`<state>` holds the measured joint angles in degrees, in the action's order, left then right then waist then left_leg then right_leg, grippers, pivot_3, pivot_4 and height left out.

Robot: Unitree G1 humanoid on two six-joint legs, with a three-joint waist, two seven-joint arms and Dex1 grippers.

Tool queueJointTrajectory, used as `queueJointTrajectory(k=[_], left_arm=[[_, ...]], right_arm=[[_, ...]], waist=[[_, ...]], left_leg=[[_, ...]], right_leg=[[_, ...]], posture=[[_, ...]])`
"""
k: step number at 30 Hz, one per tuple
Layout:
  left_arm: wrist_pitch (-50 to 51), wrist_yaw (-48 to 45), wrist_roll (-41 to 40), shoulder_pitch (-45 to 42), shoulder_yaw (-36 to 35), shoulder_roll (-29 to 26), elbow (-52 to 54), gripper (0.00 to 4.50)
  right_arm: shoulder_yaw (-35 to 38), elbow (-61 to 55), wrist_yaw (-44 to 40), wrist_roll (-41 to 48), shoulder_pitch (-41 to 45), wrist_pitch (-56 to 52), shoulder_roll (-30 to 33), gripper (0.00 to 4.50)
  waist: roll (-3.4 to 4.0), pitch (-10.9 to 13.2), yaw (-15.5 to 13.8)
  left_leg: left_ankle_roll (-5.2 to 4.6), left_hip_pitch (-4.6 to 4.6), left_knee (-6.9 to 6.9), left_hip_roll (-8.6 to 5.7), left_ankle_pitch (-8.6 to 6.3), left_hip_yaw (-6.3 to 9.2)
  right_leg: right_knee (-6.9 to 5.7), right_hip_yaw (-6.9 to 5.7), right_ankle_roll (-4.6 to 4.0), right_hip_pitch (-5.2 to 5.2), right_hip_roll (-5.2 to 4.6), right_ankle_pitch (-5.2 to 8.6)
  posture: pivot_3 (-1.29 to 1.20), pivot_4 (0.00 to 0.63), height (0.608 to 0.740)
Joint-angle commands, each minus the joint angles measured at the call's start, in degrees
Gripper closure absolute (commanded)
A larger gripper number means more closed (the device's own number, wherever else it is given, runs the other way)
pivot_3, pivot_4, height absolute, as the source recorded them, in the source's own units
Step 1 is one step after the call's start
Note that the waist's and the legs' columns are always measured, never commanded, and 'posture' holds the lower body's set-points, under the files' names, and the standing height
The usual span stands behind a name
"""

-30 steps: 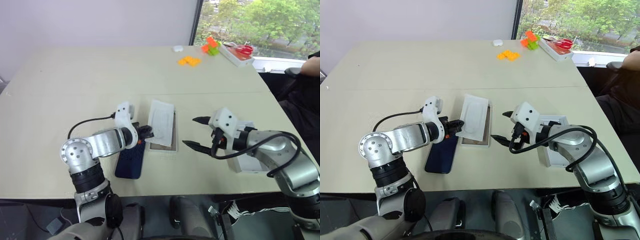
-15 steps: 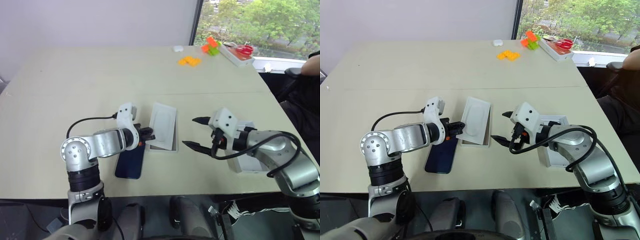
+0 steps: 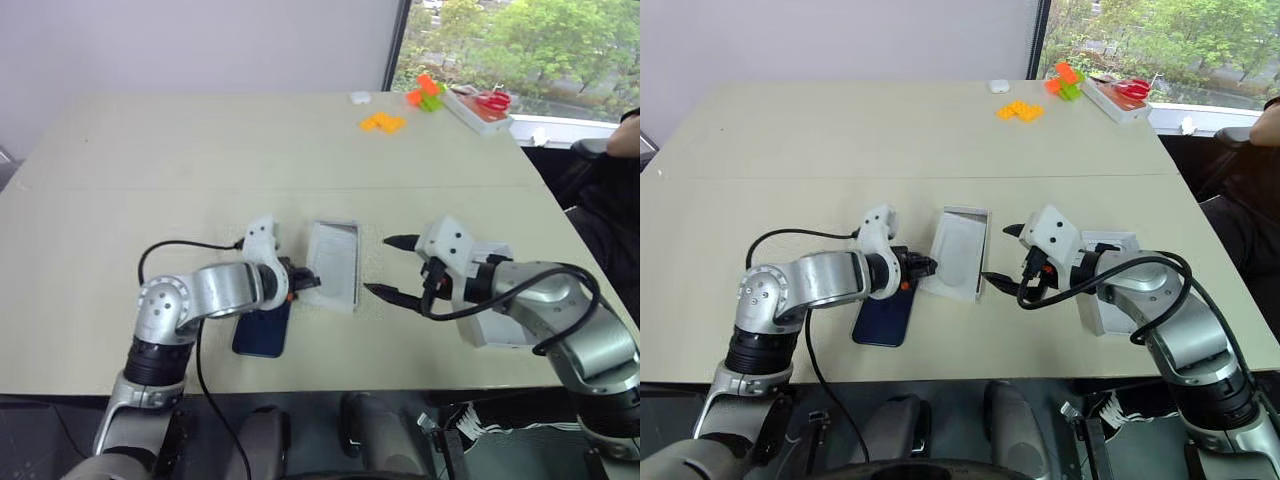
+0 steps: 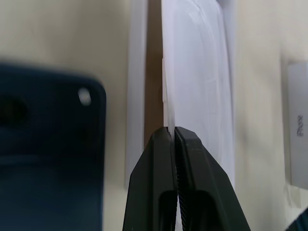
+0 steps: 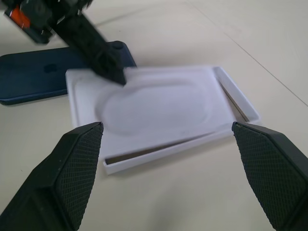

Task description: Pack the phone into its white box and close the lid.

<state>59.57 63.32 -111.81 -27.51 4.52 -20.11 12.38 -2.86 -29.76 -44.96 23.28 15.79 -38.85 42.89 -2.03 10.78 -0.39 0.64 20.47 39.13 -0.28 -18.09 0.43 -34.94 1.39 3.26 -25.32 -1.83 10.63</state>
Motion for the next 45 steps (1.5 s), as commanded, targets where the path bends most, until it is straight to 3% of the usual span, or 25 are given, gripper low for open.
queueJointTrajectory(k=[1, 6, 7, 21, 25, 29, 35, 41, 45], left_arm=[[-2.75, 0.30, -1.19, -0.58, 1.41, -1.29, 2.59, 2.96], [-4.13, -1.05, -1.19, -1.14, 1.99, -2.99, 2.90, 0.36], [-4.18, -1.59, -1.19, -1.29, 1.90, -3.46, 2.99, 0.06], [-4.13, -17.58, -1.19, -7.86, -5.87, -11.75, 3.03, 0.06], [-2.37, -29.18, 10.77, -7.20, -7.96, -20.65, 4.12, 0.06], [-7.82, -51.34, 32.54, 1.06, -9.66, -29.95, 9.75, 0.00], [-19.90, -79.38, 54.09, 18.13, -10.21, -38.09, 14.77, 0.00], [-29.60, -99.01, 64.86, 32.79, -14.37, -40.59, 18.92, 0.00], [-31.56, -105.24, 67.21, 37.19, -17.12, -39.83, 19.76, 0.00]], right_arm=[[0.63, -1.31, -0.12, 0.08, 0.56, 1.09, 0.10, 0.00], [0.75, -1.35, -0.14, 0.16, 0.55, 1.04, 0.17, 0.00], [0.79, -1.36, -0.16, 0.17, 0.53, 1.05, 0.20, 0.00], [-0.22, -0.21, -0.18, -0.12, 2.01, 1.28, -0.65, 0.00], [-2.05, 1.09, 1.56, -1.04, 4.07, 0.71, -2.86, 0.00], [-6.77, 3.30, 4.77, -2.16, 8.17, -3.61, -7.44, 1.25], [-12.64, 8.69, 9.27, -6.87, 14.38, -7.81, -12.22, 4.47], [-17.61, 15.32, 12.27, -12.83, 20.07, -10.12, -15.19, 4.47], [-18.19, 21.11, 11.66, -13.05, 23.19, -12.39, -17.98, 4.47]], waist=[[0.00, 0.00, -0.27], [0.00, 0.00, -0.28], [0.00, 0.00, -0.30], [0.04, 0.02, -0.19], [0.11, 0.08, 0.33], [0.18, 0.13, 1.21], [0.33, 0.22, 1.27], [0.35, 0.23, 1.21], [0.38, 0.24, 1.22]], left_leg=[[0.00, -0.01, 0.00, -0.01, 0.00, -0.01], [0.00, 0.00, 0.00, -0.02, 0.00, -0.06], [0.00, 0.00, 0.00, -0.03, 0.00, -0.06], [0.00, 0.12, -0.06, -0.03, 0.00, -0.07], [0.00, 0.10, -0.17, -0.01, 0.00, -0.11], [0.07, 0.09, -0.31, 0.02, 0.04, -0.18], [0.15, 0.36, -0.48, 0.11, 0.08, -0.19], [0.13, 1.40, -0.34, 0.10, 0.08, -0.21], [0.10, 1.66, -0.31, 0.11, 0.06, -0.19]], right_leg=[[0.00, 0.00, -0.01, 0.00, 0.01, 0.01], [0.06, 0.00, -0.03, 0.02, 0.02, 0.02], [0.06, 0.00, -0.03, 0.02, 0.03, 0.02], [0.42, -0.04, -0.03, 0.07, 0.09, 0.00], [0.52, -0.05, -0.01, 0.07, 0.19, 0.01], [0.59, -0.09, -0.05, 0.05, 0.22, 0.00], [0.76, -0.09, -0.09, -0.21, 0.14, -0.02], [0.70, -0.11, -0.11, -1.23, 0.03, -0.06], [0.70, -0.12, -0.11, -1.45, 0.02, -0.08]], posture=[[0.00, 0.150, 0.726], [0.00, 0.150, 0.726], [0.00, 0.150, 0.726], [0.00, 0.150, 0.726], [0.00, 0.150, 0.726], [0.00, 0.150, 0.726], [0.00, 0.150, 0.726], [0.00, 0.150, 0.726], [0.00, 0.150, 0.726]])
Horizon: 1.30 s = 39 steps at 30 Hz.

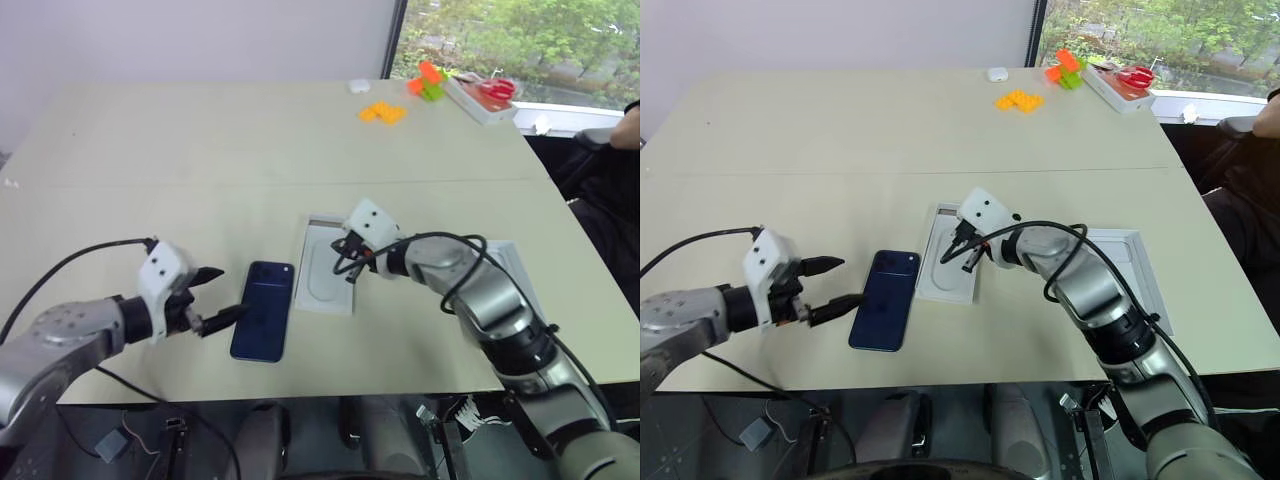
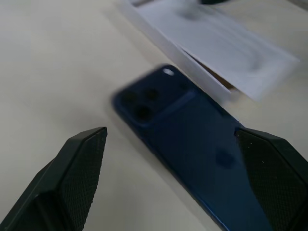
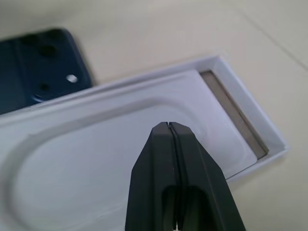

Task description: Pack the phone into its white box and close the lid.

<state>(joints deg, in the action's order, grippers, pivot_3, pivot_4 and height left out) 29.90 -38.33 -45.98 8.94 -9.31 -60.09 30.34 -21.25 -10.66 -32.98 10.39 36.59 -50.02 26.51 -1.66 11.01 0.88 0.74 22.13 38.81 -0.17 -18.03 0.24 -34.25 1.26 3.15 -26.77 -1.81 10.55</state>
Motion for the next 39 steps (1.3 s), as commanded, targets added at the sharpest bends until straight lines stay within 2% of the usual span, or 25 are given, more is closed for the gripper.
queueJointTrajectory(k=[1, 7, 15, 31, 39], left_arm=[[-1.75, -4.38, 1.13, 0.98, -3.94, 0.66, 2.06, 0.00], [-1.11, -7.47, 1.81, 1.97, -5.39, 2.89, 4.47, 0.00], [0.21, -7.57, 2.89, 0.78, -5.17, 5.47, 4.99, 0.00], [2.45, -7.68, 3.50, -2.21, -3.44, 8.06, 5.63, 0.00], [3.29, -7.57, 4.04, -2.82, -3.84, 8.87, 5.31, 0.00]], right_arm=[[-0.08, 3.92, -0.27, -0.53, 3.35, -1.54, -2.40, 4.47], [-0.57, 13.46, 1.27, -3.39, 7.24, -1.50, -6.28, 4.47], [1.25, 18.95, 5.36, -6.72, 8.91, 1.07, -9.01, 4.47], [2.47, 18.72, 9.15, -10.22, 6.75, 7.15, -10.69, 4.47], [3.09, 8.61, 1.71, -6.83, 4.45, 4.83, -7.68, 4.47]], waist=[[0.01, 0.01, -0.03], [0.02, 0.00, 0.14], [0.04, -0.02, 0.17], [0.04, -0.02, 0.27], [0.04, -0.01, 0.31]], left_leg=[[0.00, 0.03, 0.02, 0.00, 0.00, 0.01], [-0.02, 0.03, 0.19, 0.06, 0.00, 0.04], [-0.02, -0.07, 0.25, 0.09, 0.00, 0.06], [-0.02, -0.17, 0.31, 0.09, 0.00, 0.08], [-0.03, -0.70, 0.32, 0.12, 0.01, 0.04]], right_leg=[[0.00, -0.05, 0.00, 0.00, 0.00, 0.00], [-0.06, -0.12, -0.01, 0.05, 0.03, -0.10], [-0.19, -0.11, 0.12, 0.08, 0.06, -0.24], [-0.45, -0.09, 0.12, 0.08, 0.08, -0.28], [-0.84, 0.02, 0.11, 0.30, 0.21, -0.24]], posture=[[0.00, 0.150, 0.726], [0.00, 0.150, 0.726], [0.00, 0.150, 0.726], [0.00, 0.150, 0.726], [0.00, 0.150, 0.726]])
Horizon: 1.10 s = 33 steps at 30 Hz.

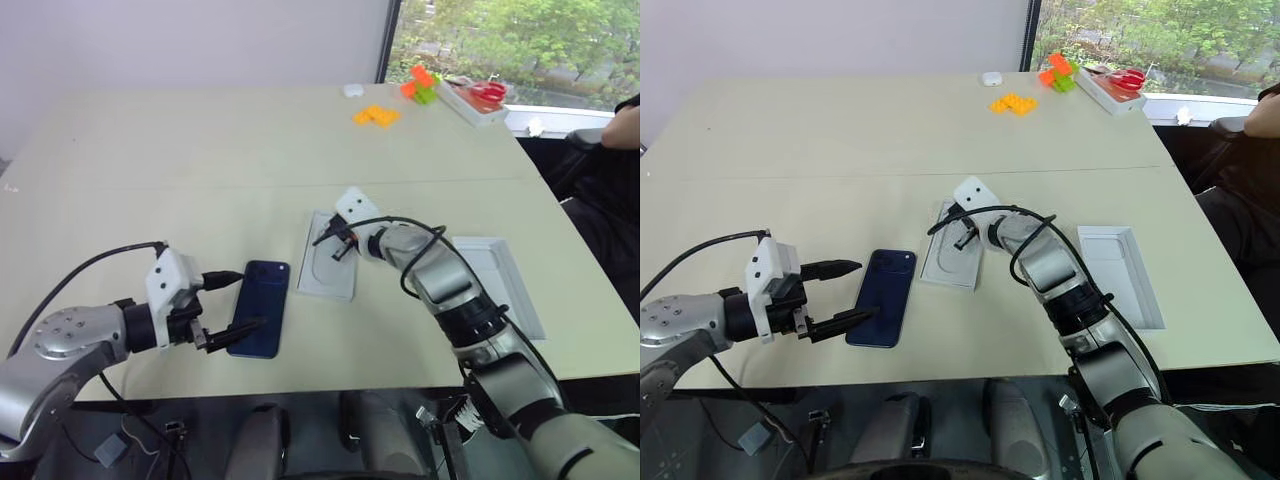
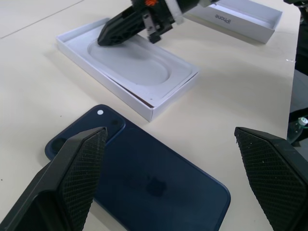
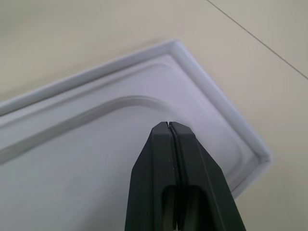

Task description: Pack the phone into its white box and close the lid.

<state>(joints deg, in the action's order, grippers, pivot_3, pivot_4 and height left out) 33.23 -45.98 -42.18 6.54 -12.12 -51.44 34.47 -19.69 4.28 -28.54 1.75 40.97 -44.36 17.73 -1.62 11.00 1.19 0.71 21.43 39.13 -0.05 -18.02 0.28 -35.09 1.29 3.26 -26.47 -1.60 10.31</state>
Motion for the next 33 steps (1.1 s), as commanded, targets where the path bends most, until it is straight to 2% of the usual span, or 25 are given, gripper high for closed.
queueJointTrajectory(k=[1, 5, 14, 23, 27, 33], left_arm=[[-0.01, 0.06, 0.40, -0.42, -1.40, 0.24, 0.89, 0.00], [-0.10, -0.17, 1.09, -0.18, -2.77, 0.14, -0.09, 0.00], [-0.06, -0.53, 1.81, -0.72, -2.49, 0.33, -0.63, 0.00], [-0.03, -0.79, 2.12, -1.98, -1.66, 0.46, -1.41, 0.00], [0.22, -0.48, 2.09, -1.79, -1.85, 0.71, -0.95, 0.00], [0.29, -0.15, 1.99, -0.83, -2.74, 0.78, -0.43, 0.00]], right_arm=[[2.40, -9.13, -3.84, 3.25, -0.50, -2.79, 1.53, 4.47], [3.56, -20.85, -8.83, 8.50, -4.15, -9.98, 5.68, 4.47], [-2.15, -27.06, -10.23, 8.38, -7.96, -14.83, 12.46, 4.47], [-7.17, -19.67, -7.48, 5.23, -6.67, -12.50, 8.40, 4.47], [-7.08, -18.90, -7.19, 4.89, -5.90, -12.21, 7.04, 4.47], [-5.28, -21.99, -8.26, 5.65, -5.78, -11.76, 8.60, 4.47]], waist=[[0.00, 0.00, 0.01], [0.00, 0.00, -0.05], [-0.01, -0.01, 0.01], [-0.07, -0.05, 0.03], [-0.06, -0.05, -0.02], [-0.06, -0.04, -0.02]], left_leg=[[0.00, -0.01, 0.00, 0.01, 0.00, 0.00], [0.00, -0.02, 0.00, 0.06, 0.00, 0.04], [0.00, -0.05, 0.04, 0.04, 0.00, -0.01], [0.00, -0.10, 0.03, 0.04, 0.00, -0.01], [0.00, -0.08, 0.03, 0.05, 0.00, 0.00], [0.00, -0.09, 0.04, 0.04, 0.00, -0.01]], right_leg=[[-0.01, 0.00, 0.00, 0.00, 0.01, 0.00], [-0.04, -0.01, 0.00, 0.00, 0.05, 0.01], [-0.03, 0.00, -0.17, 0.02, 0.06, 0.12], [-0.04, 0.01, -0.09, 0.07, 0.10, 0.18], [-0.04, 0.01, -0.16, 0.06, 0.07, 0.11], [-0.03, 0.02, -0.16, 0.08, 0.01, 0.11]], posture=[[0.00, 0.150, 0.726], [0.00, 0.150, 0.726], [0.00, 0.150, 0.726], [0.00, 0.150, 0.726], [0.00, 0.150, 0.726], [0.00, 0.150, 0.726]])
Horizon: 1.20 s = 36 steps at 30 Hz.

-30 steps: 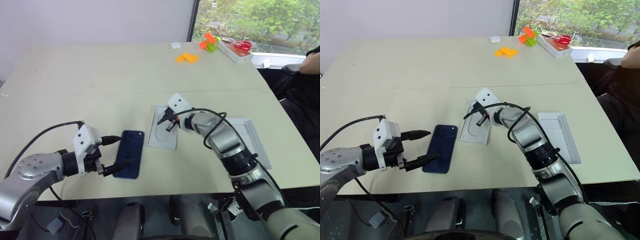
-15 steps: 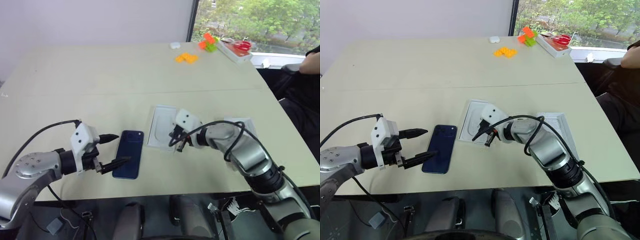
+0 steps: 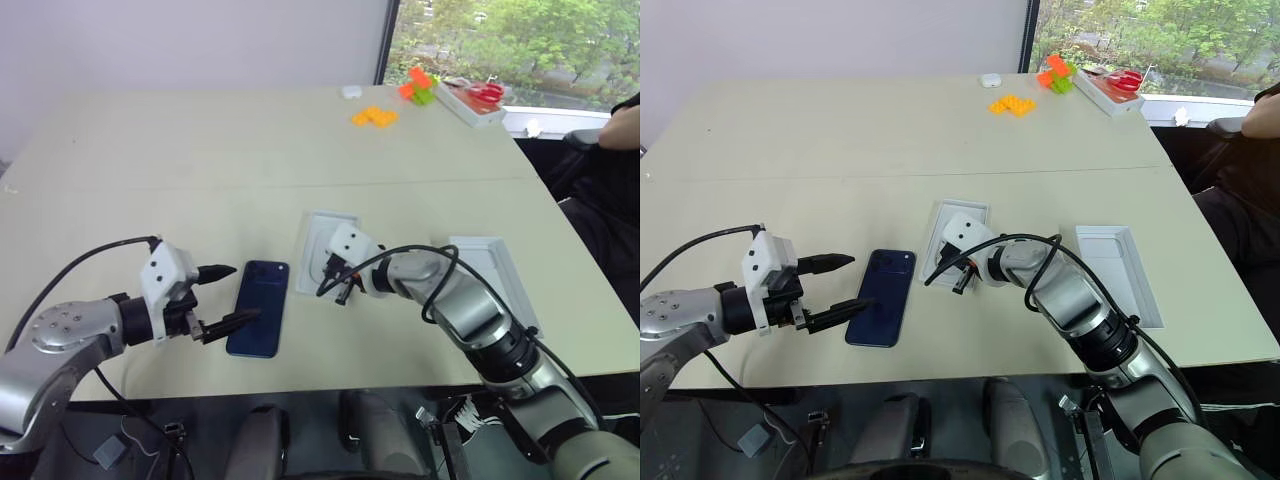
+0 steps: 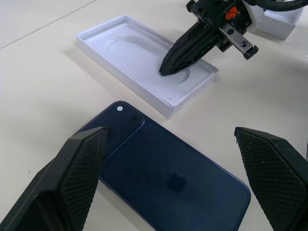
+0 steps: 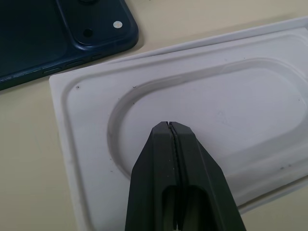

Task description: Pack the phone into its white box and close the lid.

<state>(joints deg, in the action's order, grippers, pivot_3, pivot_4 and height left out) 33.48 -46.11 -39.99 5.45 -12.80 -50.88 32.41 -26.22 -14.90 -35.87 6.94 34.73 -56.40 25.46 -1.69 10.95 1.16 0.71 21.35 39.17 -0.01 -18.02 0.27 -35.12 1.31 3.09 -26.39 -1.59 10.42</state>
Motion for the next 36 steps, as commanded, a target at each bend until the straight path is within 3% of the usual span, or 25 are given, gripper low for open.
queueJointTrajectory(k=[1, 12, 26, 36], left_arm=[[0.02, -0.01, -0.19, 0.45, -2.40, 0.17, 1.54, 0.00], [0.17, -0.58, -0.03, 0.06, -2.94, -0.06, 0.68, 0.00], [0.60, -0.74, 0.43, -0.40, -2.94, 0.25, 0.69, 0.00], [0.63, -0.49, 0.71, -0.52, -3.09, 0.74, 0.65, 0.00]], right_arm=[[2.15, -4.18, -1.61, 1.19, 0.53, 0.38, 1.42, 4.47], [0.90, -10.45, -6.89, 3.57, -1.37, 1.46, 6.25, 4.47], [1.50, -0.30, -0.61, 0.62, 0.17, 0.72, 1.33, 4.47], [3.38, -1.12, -0.40, 1.64, 1.60, 0.94, 0.41, 4.47]], waist=[[0.01, 0.01, -0.01], [0.01, 0.01, -0.02], [0.00, -0.01, -0.09], [0.00, 0.00, -0.06]], left_leg=[[0.00, 0.01, 0.00, 0.00, 0.00, 0.00], [0.00, 0.01, 0.00, 0.01, 0.00, 0.01], [0.00, 0.00, 0.00, 0.01, 0.00, 0.01], [0.00, 0.00, 0.00, -0.01, 0.00, 0.01]], right_leg=[[0.00, 0.00, 0.00, -0.01, 0.01, 0.00], [0.00, -0.02, 0.01, -0.02, 0.05, 0.01], [-0.02, -0.01, 0.00, 0.00, 0.05, 0.00], [-0.01, -0.01, 0.00, 0.00, 0.03, 0.00]], posture=[[0.00, 0.150, 0.726], [0.00, 0.150, 0.726], [0.00, 0.150, 0.726], [0.00, 0.150, 0.726]])
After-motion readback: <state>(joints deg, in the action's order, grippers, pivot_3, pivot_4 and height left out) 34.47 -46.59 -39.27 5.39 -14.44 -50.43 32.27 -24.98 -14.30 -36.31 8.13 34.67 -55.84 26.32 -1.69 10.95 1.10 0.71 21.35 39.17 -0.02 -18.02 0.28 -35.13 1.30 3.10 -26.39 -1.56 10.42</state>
